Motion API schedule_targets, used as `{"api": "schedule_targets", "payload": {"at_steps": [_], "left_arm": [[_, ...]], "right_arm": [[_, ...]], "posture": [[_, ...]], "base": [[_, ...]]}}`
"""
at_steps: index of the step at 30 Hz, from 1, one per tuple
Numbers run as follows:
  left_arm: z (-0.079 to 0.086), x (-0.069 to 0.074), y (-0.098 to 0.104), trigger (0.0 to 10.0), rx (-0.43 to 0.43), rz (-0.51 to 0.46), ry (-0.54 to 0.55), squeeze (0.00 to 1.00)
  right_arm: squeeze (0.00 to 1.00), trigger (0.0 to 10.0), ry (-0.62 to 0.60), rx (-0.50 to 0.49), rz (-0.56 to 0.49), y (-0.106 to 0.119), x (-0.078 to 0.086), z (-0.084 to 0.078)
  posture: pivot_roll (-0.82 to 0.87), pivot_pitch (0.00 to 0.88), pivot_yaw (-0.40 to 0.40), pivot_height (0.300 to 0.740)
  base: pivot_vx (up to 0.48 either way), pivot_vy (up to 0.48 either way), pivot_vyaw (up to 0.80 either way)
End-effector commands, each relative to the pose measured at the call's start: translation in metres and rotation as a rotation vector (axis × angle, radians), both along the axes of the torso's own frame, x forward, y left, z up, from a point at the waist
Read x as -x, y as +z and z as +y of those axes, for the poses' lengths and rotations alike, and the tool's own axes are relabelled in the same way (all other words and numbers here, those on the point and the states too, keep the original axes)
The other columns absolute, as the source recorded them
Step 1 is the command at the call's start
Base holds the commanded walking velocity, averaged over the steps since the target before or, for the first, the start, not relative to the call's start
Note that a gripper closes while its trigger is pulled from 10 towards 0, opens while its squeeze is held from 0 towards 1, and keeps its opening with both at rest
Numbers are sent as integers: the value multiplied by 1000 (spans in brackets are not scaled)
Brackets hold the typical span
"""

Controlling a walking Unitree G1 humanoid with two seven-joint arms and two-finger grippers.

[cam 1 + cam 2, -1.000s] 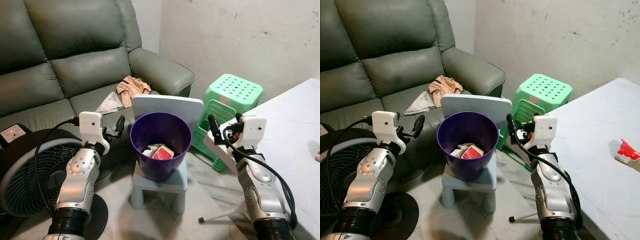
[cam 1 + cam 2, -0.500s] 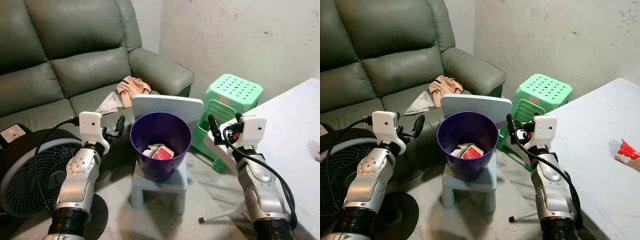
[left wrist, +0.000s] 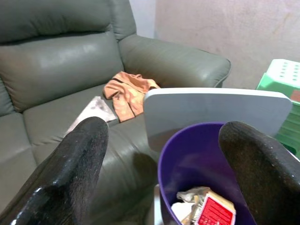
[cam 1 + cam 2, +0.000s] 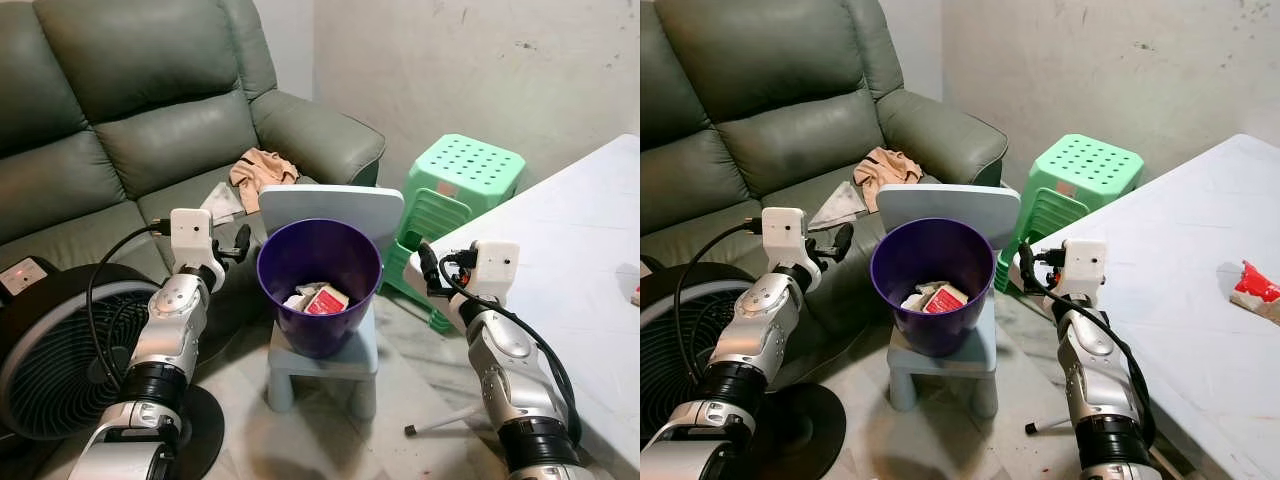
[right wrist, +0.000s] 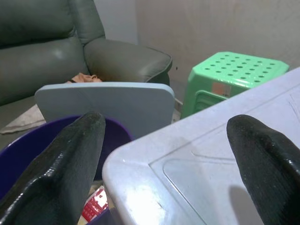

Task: Picking trash to rubbish bin

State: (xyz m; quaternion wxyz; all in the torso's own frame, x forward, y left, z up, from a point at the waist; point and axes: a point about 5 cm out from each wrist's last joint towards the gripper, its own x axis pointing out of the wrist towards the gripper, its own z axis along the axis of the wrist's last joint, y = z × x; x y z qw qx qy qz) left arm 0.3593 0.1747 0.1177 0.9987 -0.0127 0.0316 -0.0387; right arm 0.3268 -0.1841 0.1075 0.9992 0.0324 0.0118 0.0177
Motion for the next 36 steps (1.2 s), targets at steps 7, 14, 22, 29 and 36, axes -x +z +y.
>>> {"api": "schedule_targets", "payload": {"at_steps": [7,14,22,29,36], "left_arm": [[0,-2,7,10000,-33,-51,14,0],[-7,12,13,10000,-19,-152,-38,0],[-11,13,13,10000,-19,-147,-78,0],[-11,12,14,10000,-42,-149,-68,0],[-10,10,16,10000,-36,-142,-64,0]], "right_arm": [[0,10000,-21,-10,-67,9,1,-1],[0,10000,10,-15,-134,17,17,1],[0,10000,39,24,-143,20,18,6],[0,10000,14,14,-95,15,16,6],[0,10000,21,37,-91,15,16,7]], "posture": [[46,0,26,715],[38,0,29,715],[34,0,30,715],[34,0,26,715],[31,0,24,715]], "base": [[0,0,0],[0,0,0],[0,0,0],[0,0,-179],[0,0,-721]]}}
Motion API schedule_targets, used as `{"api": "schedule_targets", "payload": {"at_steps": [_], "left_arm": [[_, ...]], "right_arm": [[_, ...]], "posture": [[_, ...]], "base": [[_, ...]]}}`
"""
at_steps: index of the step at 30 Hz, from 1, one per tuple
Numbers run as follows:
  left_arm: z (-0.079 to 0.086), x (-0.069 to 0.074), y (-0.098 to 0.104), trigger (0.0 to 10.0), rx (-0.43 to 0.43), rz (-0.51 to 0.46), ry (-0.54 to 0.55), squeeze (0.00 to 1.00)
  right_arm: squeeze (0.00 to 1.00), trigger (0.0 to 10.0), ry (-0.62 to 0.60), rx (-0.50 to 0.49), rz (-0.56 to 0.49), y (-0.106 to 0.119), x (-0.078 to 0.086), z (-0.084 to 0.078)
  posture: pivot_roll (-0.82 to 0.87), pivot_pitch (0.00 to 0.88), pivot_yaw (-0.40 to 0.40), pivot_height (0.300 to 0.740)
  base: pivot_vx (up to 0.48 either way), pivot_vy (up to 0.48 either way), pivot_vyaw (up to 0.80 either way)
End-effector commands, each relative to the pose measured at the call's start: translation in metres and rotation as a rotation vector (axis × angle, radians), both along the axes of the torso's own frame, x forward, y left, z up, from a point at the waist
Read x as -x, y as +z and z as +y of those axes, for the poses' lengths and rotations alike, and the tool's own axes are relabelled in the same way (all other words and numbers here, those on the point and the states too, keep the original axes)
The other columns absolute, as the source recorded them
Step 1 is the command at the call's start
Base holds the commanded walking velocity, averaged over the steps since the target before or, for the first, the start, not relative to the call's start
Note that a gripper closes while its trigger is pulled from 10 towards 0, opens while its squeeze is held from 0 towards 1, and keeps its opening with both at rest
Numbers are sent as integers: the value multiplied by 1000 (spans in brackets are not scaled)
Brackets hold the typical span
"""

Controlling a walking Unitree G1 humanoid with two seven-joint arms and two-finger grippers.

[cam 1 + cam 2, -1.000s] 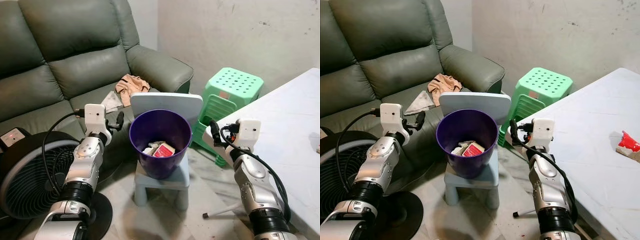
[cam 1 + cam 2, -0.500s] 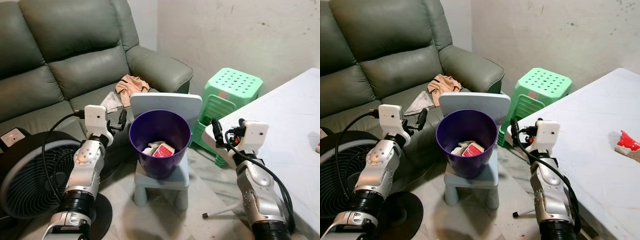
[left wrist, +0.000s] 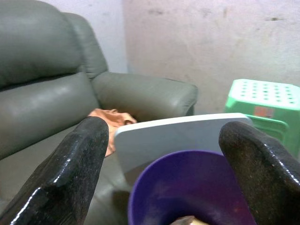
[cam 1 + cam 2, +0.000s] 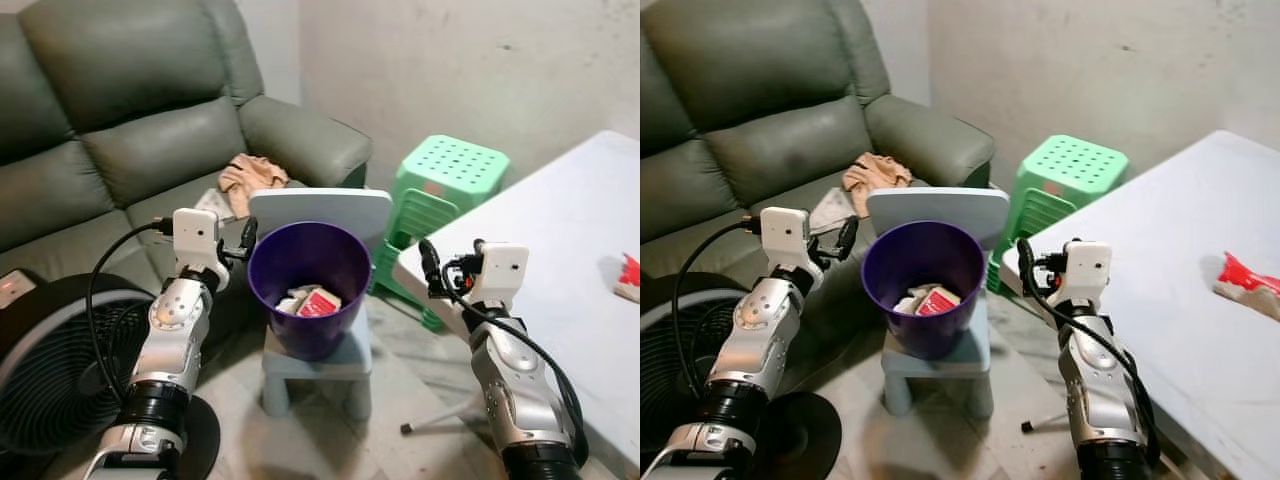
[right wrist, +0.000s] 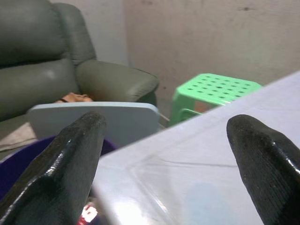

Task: Picking trash to rubbish bin

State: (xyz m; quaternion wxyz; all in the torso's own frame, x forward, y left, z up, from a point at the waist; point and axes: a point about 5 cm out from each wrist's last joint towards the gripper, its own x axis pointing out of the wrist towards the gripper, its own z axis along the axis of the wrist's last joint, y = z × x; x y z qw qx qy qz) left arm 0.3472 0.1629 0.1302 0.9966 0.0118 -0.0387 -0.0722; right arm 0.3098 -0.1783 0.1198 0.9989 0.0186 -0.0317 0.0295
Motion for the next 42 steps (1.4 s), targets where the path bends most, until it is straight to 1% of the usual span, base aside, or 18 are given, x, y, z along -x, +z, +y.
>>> {"api": "schedule_targets", "payload": {"at_steps": [1,6,7,8,11,16,25,28,33,34,35,36,38,39,41,42], "left_arm": [[2,-2,3,10000,5,1,3,0],[0,-3,3,10000,23,4,-5,0],[-1,-3,3,10000,13,3,-8,0],[-2,-2,2,10000,-15,5,-16,0],[-4,-1,1,10000,-1,5,-22,0],[-6,0,1,10000,-8,7,-24,0],[-8,0,1,10000,-5,5,-35,0],[-7,0,1,10000,26,4,-19,0],[-7,-1,-1,10000,-6,24,-4,0],[-8,-2,-2,10000,-44,28,-2,0],[-8,-2,-3,10000,-52,34,-1,0],[-8,-2,-4,10000,-46,45,-6,0],[-11,-2,-5,10000,-5,64,-23,0],[-11,-2,-5,10000,-5,64,-23,0],[-14,-2,-5,10000,-59,64,-43,0],[-14,-2,-5,10000,-59,64,-43,0]], "right_arm": [[0,10000,-1,11,-3,3,-1,1],[0,10000,-2,17,0,3,-1,2],[0,10000,-1,22,1,3,-1,3],[0,10000,2,35,2,3,-2,4],[0,10000,3,36,1,3,-2,5],[0,10000,7,41,1,3,-3,7],[0,10000,11,46,6,2,-3,8],[0,10000,11,47,7,2,-3,8],[0,10000,9,46,10,1,-2,8],[0,10000,0,42,9,1,-2,7],[0,10000,-2,33,3,1,-1,7],[0,10000,-2,35,1,2,-1,7],[0,10000,-6,40,-8,4,-2,6],[0,10000,-6,40,-8,4,-2,6],[0,10000,-1,34,-7,5,-1,7],[0,10000,-1,34,-7,5,-1,7]], "posture": [[31,0,24,715],[33,0,21,715],[33,0,19,715],[33,0,18,715],[32,0,16,715],[35,0,10,715],[37,0,8,715],[36,0,9,715],[36,0,9,715],[35,0,10,715],[35,0,10,715],[35,0,10,715],[34,0,9,715],[34,0,9,715],[33,0,8,715],[33,0,8,715]], "base": [[0,0,-719],[0,0,-719],[0,0,-719],[0,0,-719],[0,0,-719],[0,0,-715],[0,-401,-706],[0,0,-700],[0,0,-700],[0,0,-656],[0,0,0],[0,0,0],[0,0,0],[0,0,0],[0,0,0],[0,0,0]]}}
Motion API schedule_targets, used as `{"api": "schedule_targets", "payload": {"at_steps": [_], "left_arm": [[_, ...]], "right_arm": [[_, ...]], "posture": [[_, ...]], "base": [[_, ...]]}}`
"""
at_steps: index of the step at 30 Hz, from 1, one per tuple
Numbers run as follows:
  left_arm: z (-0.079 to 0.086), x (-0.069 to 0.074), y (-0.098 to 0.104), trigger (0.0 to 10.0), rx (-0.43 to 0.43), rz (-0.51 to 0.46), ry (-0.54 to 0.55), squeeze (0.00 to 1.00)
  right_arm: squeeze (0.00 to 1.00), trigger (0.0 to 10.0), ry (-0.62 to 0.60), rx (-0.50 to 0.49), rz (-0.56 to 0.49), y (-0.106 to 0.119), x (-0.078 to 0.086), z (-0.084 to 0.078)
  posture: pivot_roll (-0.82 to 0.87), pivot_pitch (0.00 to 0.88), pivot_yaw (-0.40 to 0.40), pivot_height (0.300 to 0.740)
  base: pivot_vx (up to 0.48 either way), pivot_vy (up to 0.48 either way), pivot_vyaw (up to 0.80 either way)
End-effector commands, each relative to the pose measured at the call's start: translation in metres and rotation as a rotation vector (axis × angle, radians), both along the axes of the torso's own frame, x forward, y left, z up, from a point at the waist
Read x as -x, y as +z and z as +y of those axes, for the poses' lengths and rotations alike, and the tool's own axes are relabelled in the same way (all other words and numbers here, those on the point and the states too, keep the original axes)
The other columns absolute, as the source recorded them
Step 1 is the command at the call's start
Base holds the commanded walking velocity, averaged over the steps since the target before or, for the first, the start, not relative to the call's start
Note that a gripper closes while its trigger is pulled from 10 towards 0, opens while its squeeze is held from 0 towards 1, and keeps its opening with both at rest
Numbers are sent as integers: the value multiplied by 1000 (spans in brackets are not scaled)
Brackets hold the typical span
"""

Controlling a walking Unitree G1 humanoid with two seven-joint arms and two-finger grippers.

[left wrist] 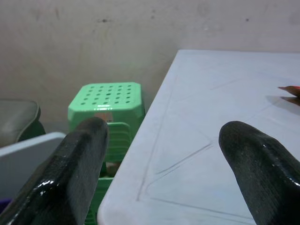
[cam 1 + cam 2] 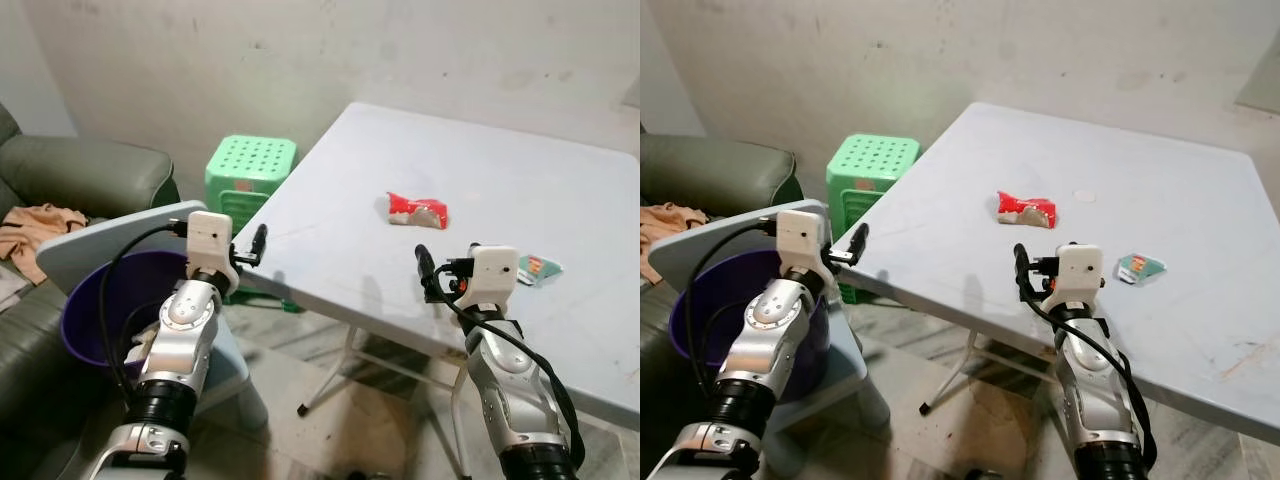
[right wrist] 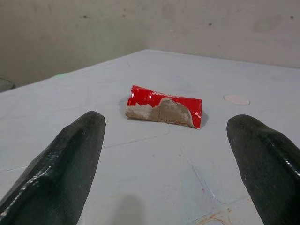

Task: Picking trash to rubbish bin

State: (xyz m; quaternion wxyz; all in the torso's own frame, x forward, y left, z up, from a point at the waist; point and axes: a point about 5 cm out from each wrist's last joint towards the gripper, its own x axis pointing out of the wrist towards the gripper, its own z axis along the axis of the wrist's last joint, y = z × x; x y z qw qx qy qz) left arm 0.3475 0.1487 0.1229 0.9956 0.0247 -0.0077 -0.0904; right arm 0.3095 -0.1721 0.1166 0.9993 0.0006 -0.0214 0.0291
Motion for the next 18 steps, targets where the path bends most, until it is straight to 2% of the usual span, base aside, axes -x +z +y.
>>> {"api": "schedule_targets", "payload": {"at_steps": [1,5,11,18], "left_arm": [[-2,-1,1,10000,-20,11,-24,0],[-4,1,-4,10000,1,56,-41,0],[-5,3,-4,10000,14,47,-57,0],[-6,2,-1,10000,14,44,-65,0]], "right_arm": [[0,10000,-4,4,-23,7,-1,1],[0,10000,-13,-3,-14,5,0,1],[0,10000,-13,-2,-11,5,2,1],[0,10000,-4,-2,-6,5,1,2]], "posture": [[33,0,8,715],[30,0,9,715],[28,0,7,715],[30,0,4,715]], "base": [[0,0,0],[0,0,0],[0,0,0],[264,0,0]]}}
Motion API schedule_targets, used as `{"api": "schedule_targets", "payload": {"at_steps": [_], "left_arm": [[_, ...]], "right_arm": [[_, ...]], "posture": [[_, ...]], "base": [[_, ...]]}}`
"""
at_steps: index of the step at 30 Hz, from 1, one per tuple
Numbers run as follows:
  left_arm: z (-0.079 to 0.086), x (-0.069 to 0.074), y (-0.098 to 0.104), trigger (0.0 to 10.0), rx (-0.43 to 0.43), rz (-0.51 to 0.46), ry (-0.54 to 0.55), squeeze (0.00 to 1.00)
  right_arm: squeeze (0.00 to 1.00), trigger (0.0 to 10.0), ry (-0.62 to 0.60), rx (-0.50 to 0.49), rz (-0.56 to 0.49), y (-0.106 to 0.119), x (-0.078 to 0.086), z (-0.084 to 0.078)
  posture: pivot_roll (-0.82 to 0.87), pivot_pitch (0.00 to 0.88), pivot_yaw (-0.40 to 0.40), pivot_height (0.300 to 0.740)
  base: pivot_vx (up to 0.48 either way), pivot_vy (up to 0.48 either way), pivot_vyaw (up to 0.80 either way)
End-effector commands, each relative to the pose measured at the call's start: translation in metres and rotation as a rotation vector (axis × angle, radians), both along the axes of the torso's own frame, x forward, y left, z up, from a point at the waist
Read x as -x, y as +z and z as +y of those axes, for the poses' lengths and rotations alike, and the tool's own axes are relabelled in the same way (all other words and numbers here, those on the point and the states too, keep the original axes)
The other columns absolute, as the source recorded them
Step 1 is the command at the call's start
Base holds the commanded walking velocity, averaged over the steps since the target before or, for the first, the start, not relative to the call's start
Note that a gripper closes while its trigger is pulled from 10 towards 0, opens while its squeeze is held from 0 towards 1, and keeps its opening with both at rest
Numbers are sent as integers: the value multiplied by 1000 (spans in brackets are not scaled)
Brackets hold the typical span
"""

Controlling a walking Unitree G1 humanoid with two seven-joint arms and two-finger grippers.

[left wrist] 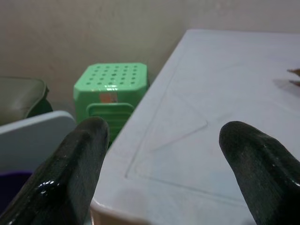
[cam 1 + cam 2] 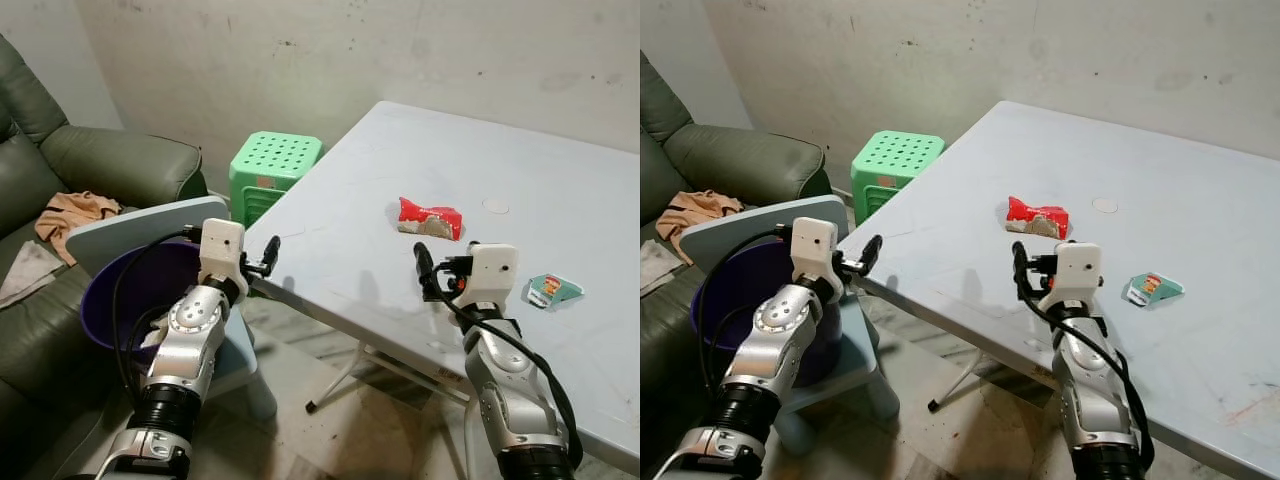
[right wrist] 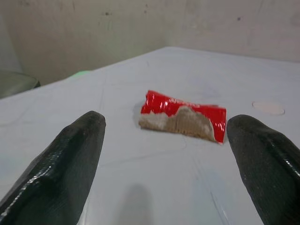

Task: Picking trash to rubbish bin

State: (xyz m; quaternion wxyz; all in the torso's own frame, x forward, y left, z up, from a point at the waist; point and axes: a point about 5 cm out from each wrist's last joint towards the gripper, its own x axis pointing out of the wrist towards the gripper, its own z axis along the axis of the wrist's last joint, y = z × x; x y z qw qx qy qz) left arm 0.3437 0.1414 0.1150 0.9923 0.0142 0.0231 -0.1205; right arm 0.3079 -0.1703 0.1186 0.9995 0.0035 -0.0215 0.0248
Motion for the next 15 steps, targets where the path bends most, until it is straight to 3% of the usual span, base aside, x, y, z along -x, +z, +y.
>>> {"api": "schedule_targets", "payload": {"at_steps": [1,15], "left_arm": [[1,-2,8,10000,0,-22,-8,0],[-2,-1,10,10000,-11,-37,-24,0]], "right_arm": [[0,10000,6,8,-6,3,-1,1],[0,10000,1,7,-13,5,-2,0]], "posture": [[30,0,4,715],[31,0,4,715]], "base": [[300,0,0],[345,0,0]]}}
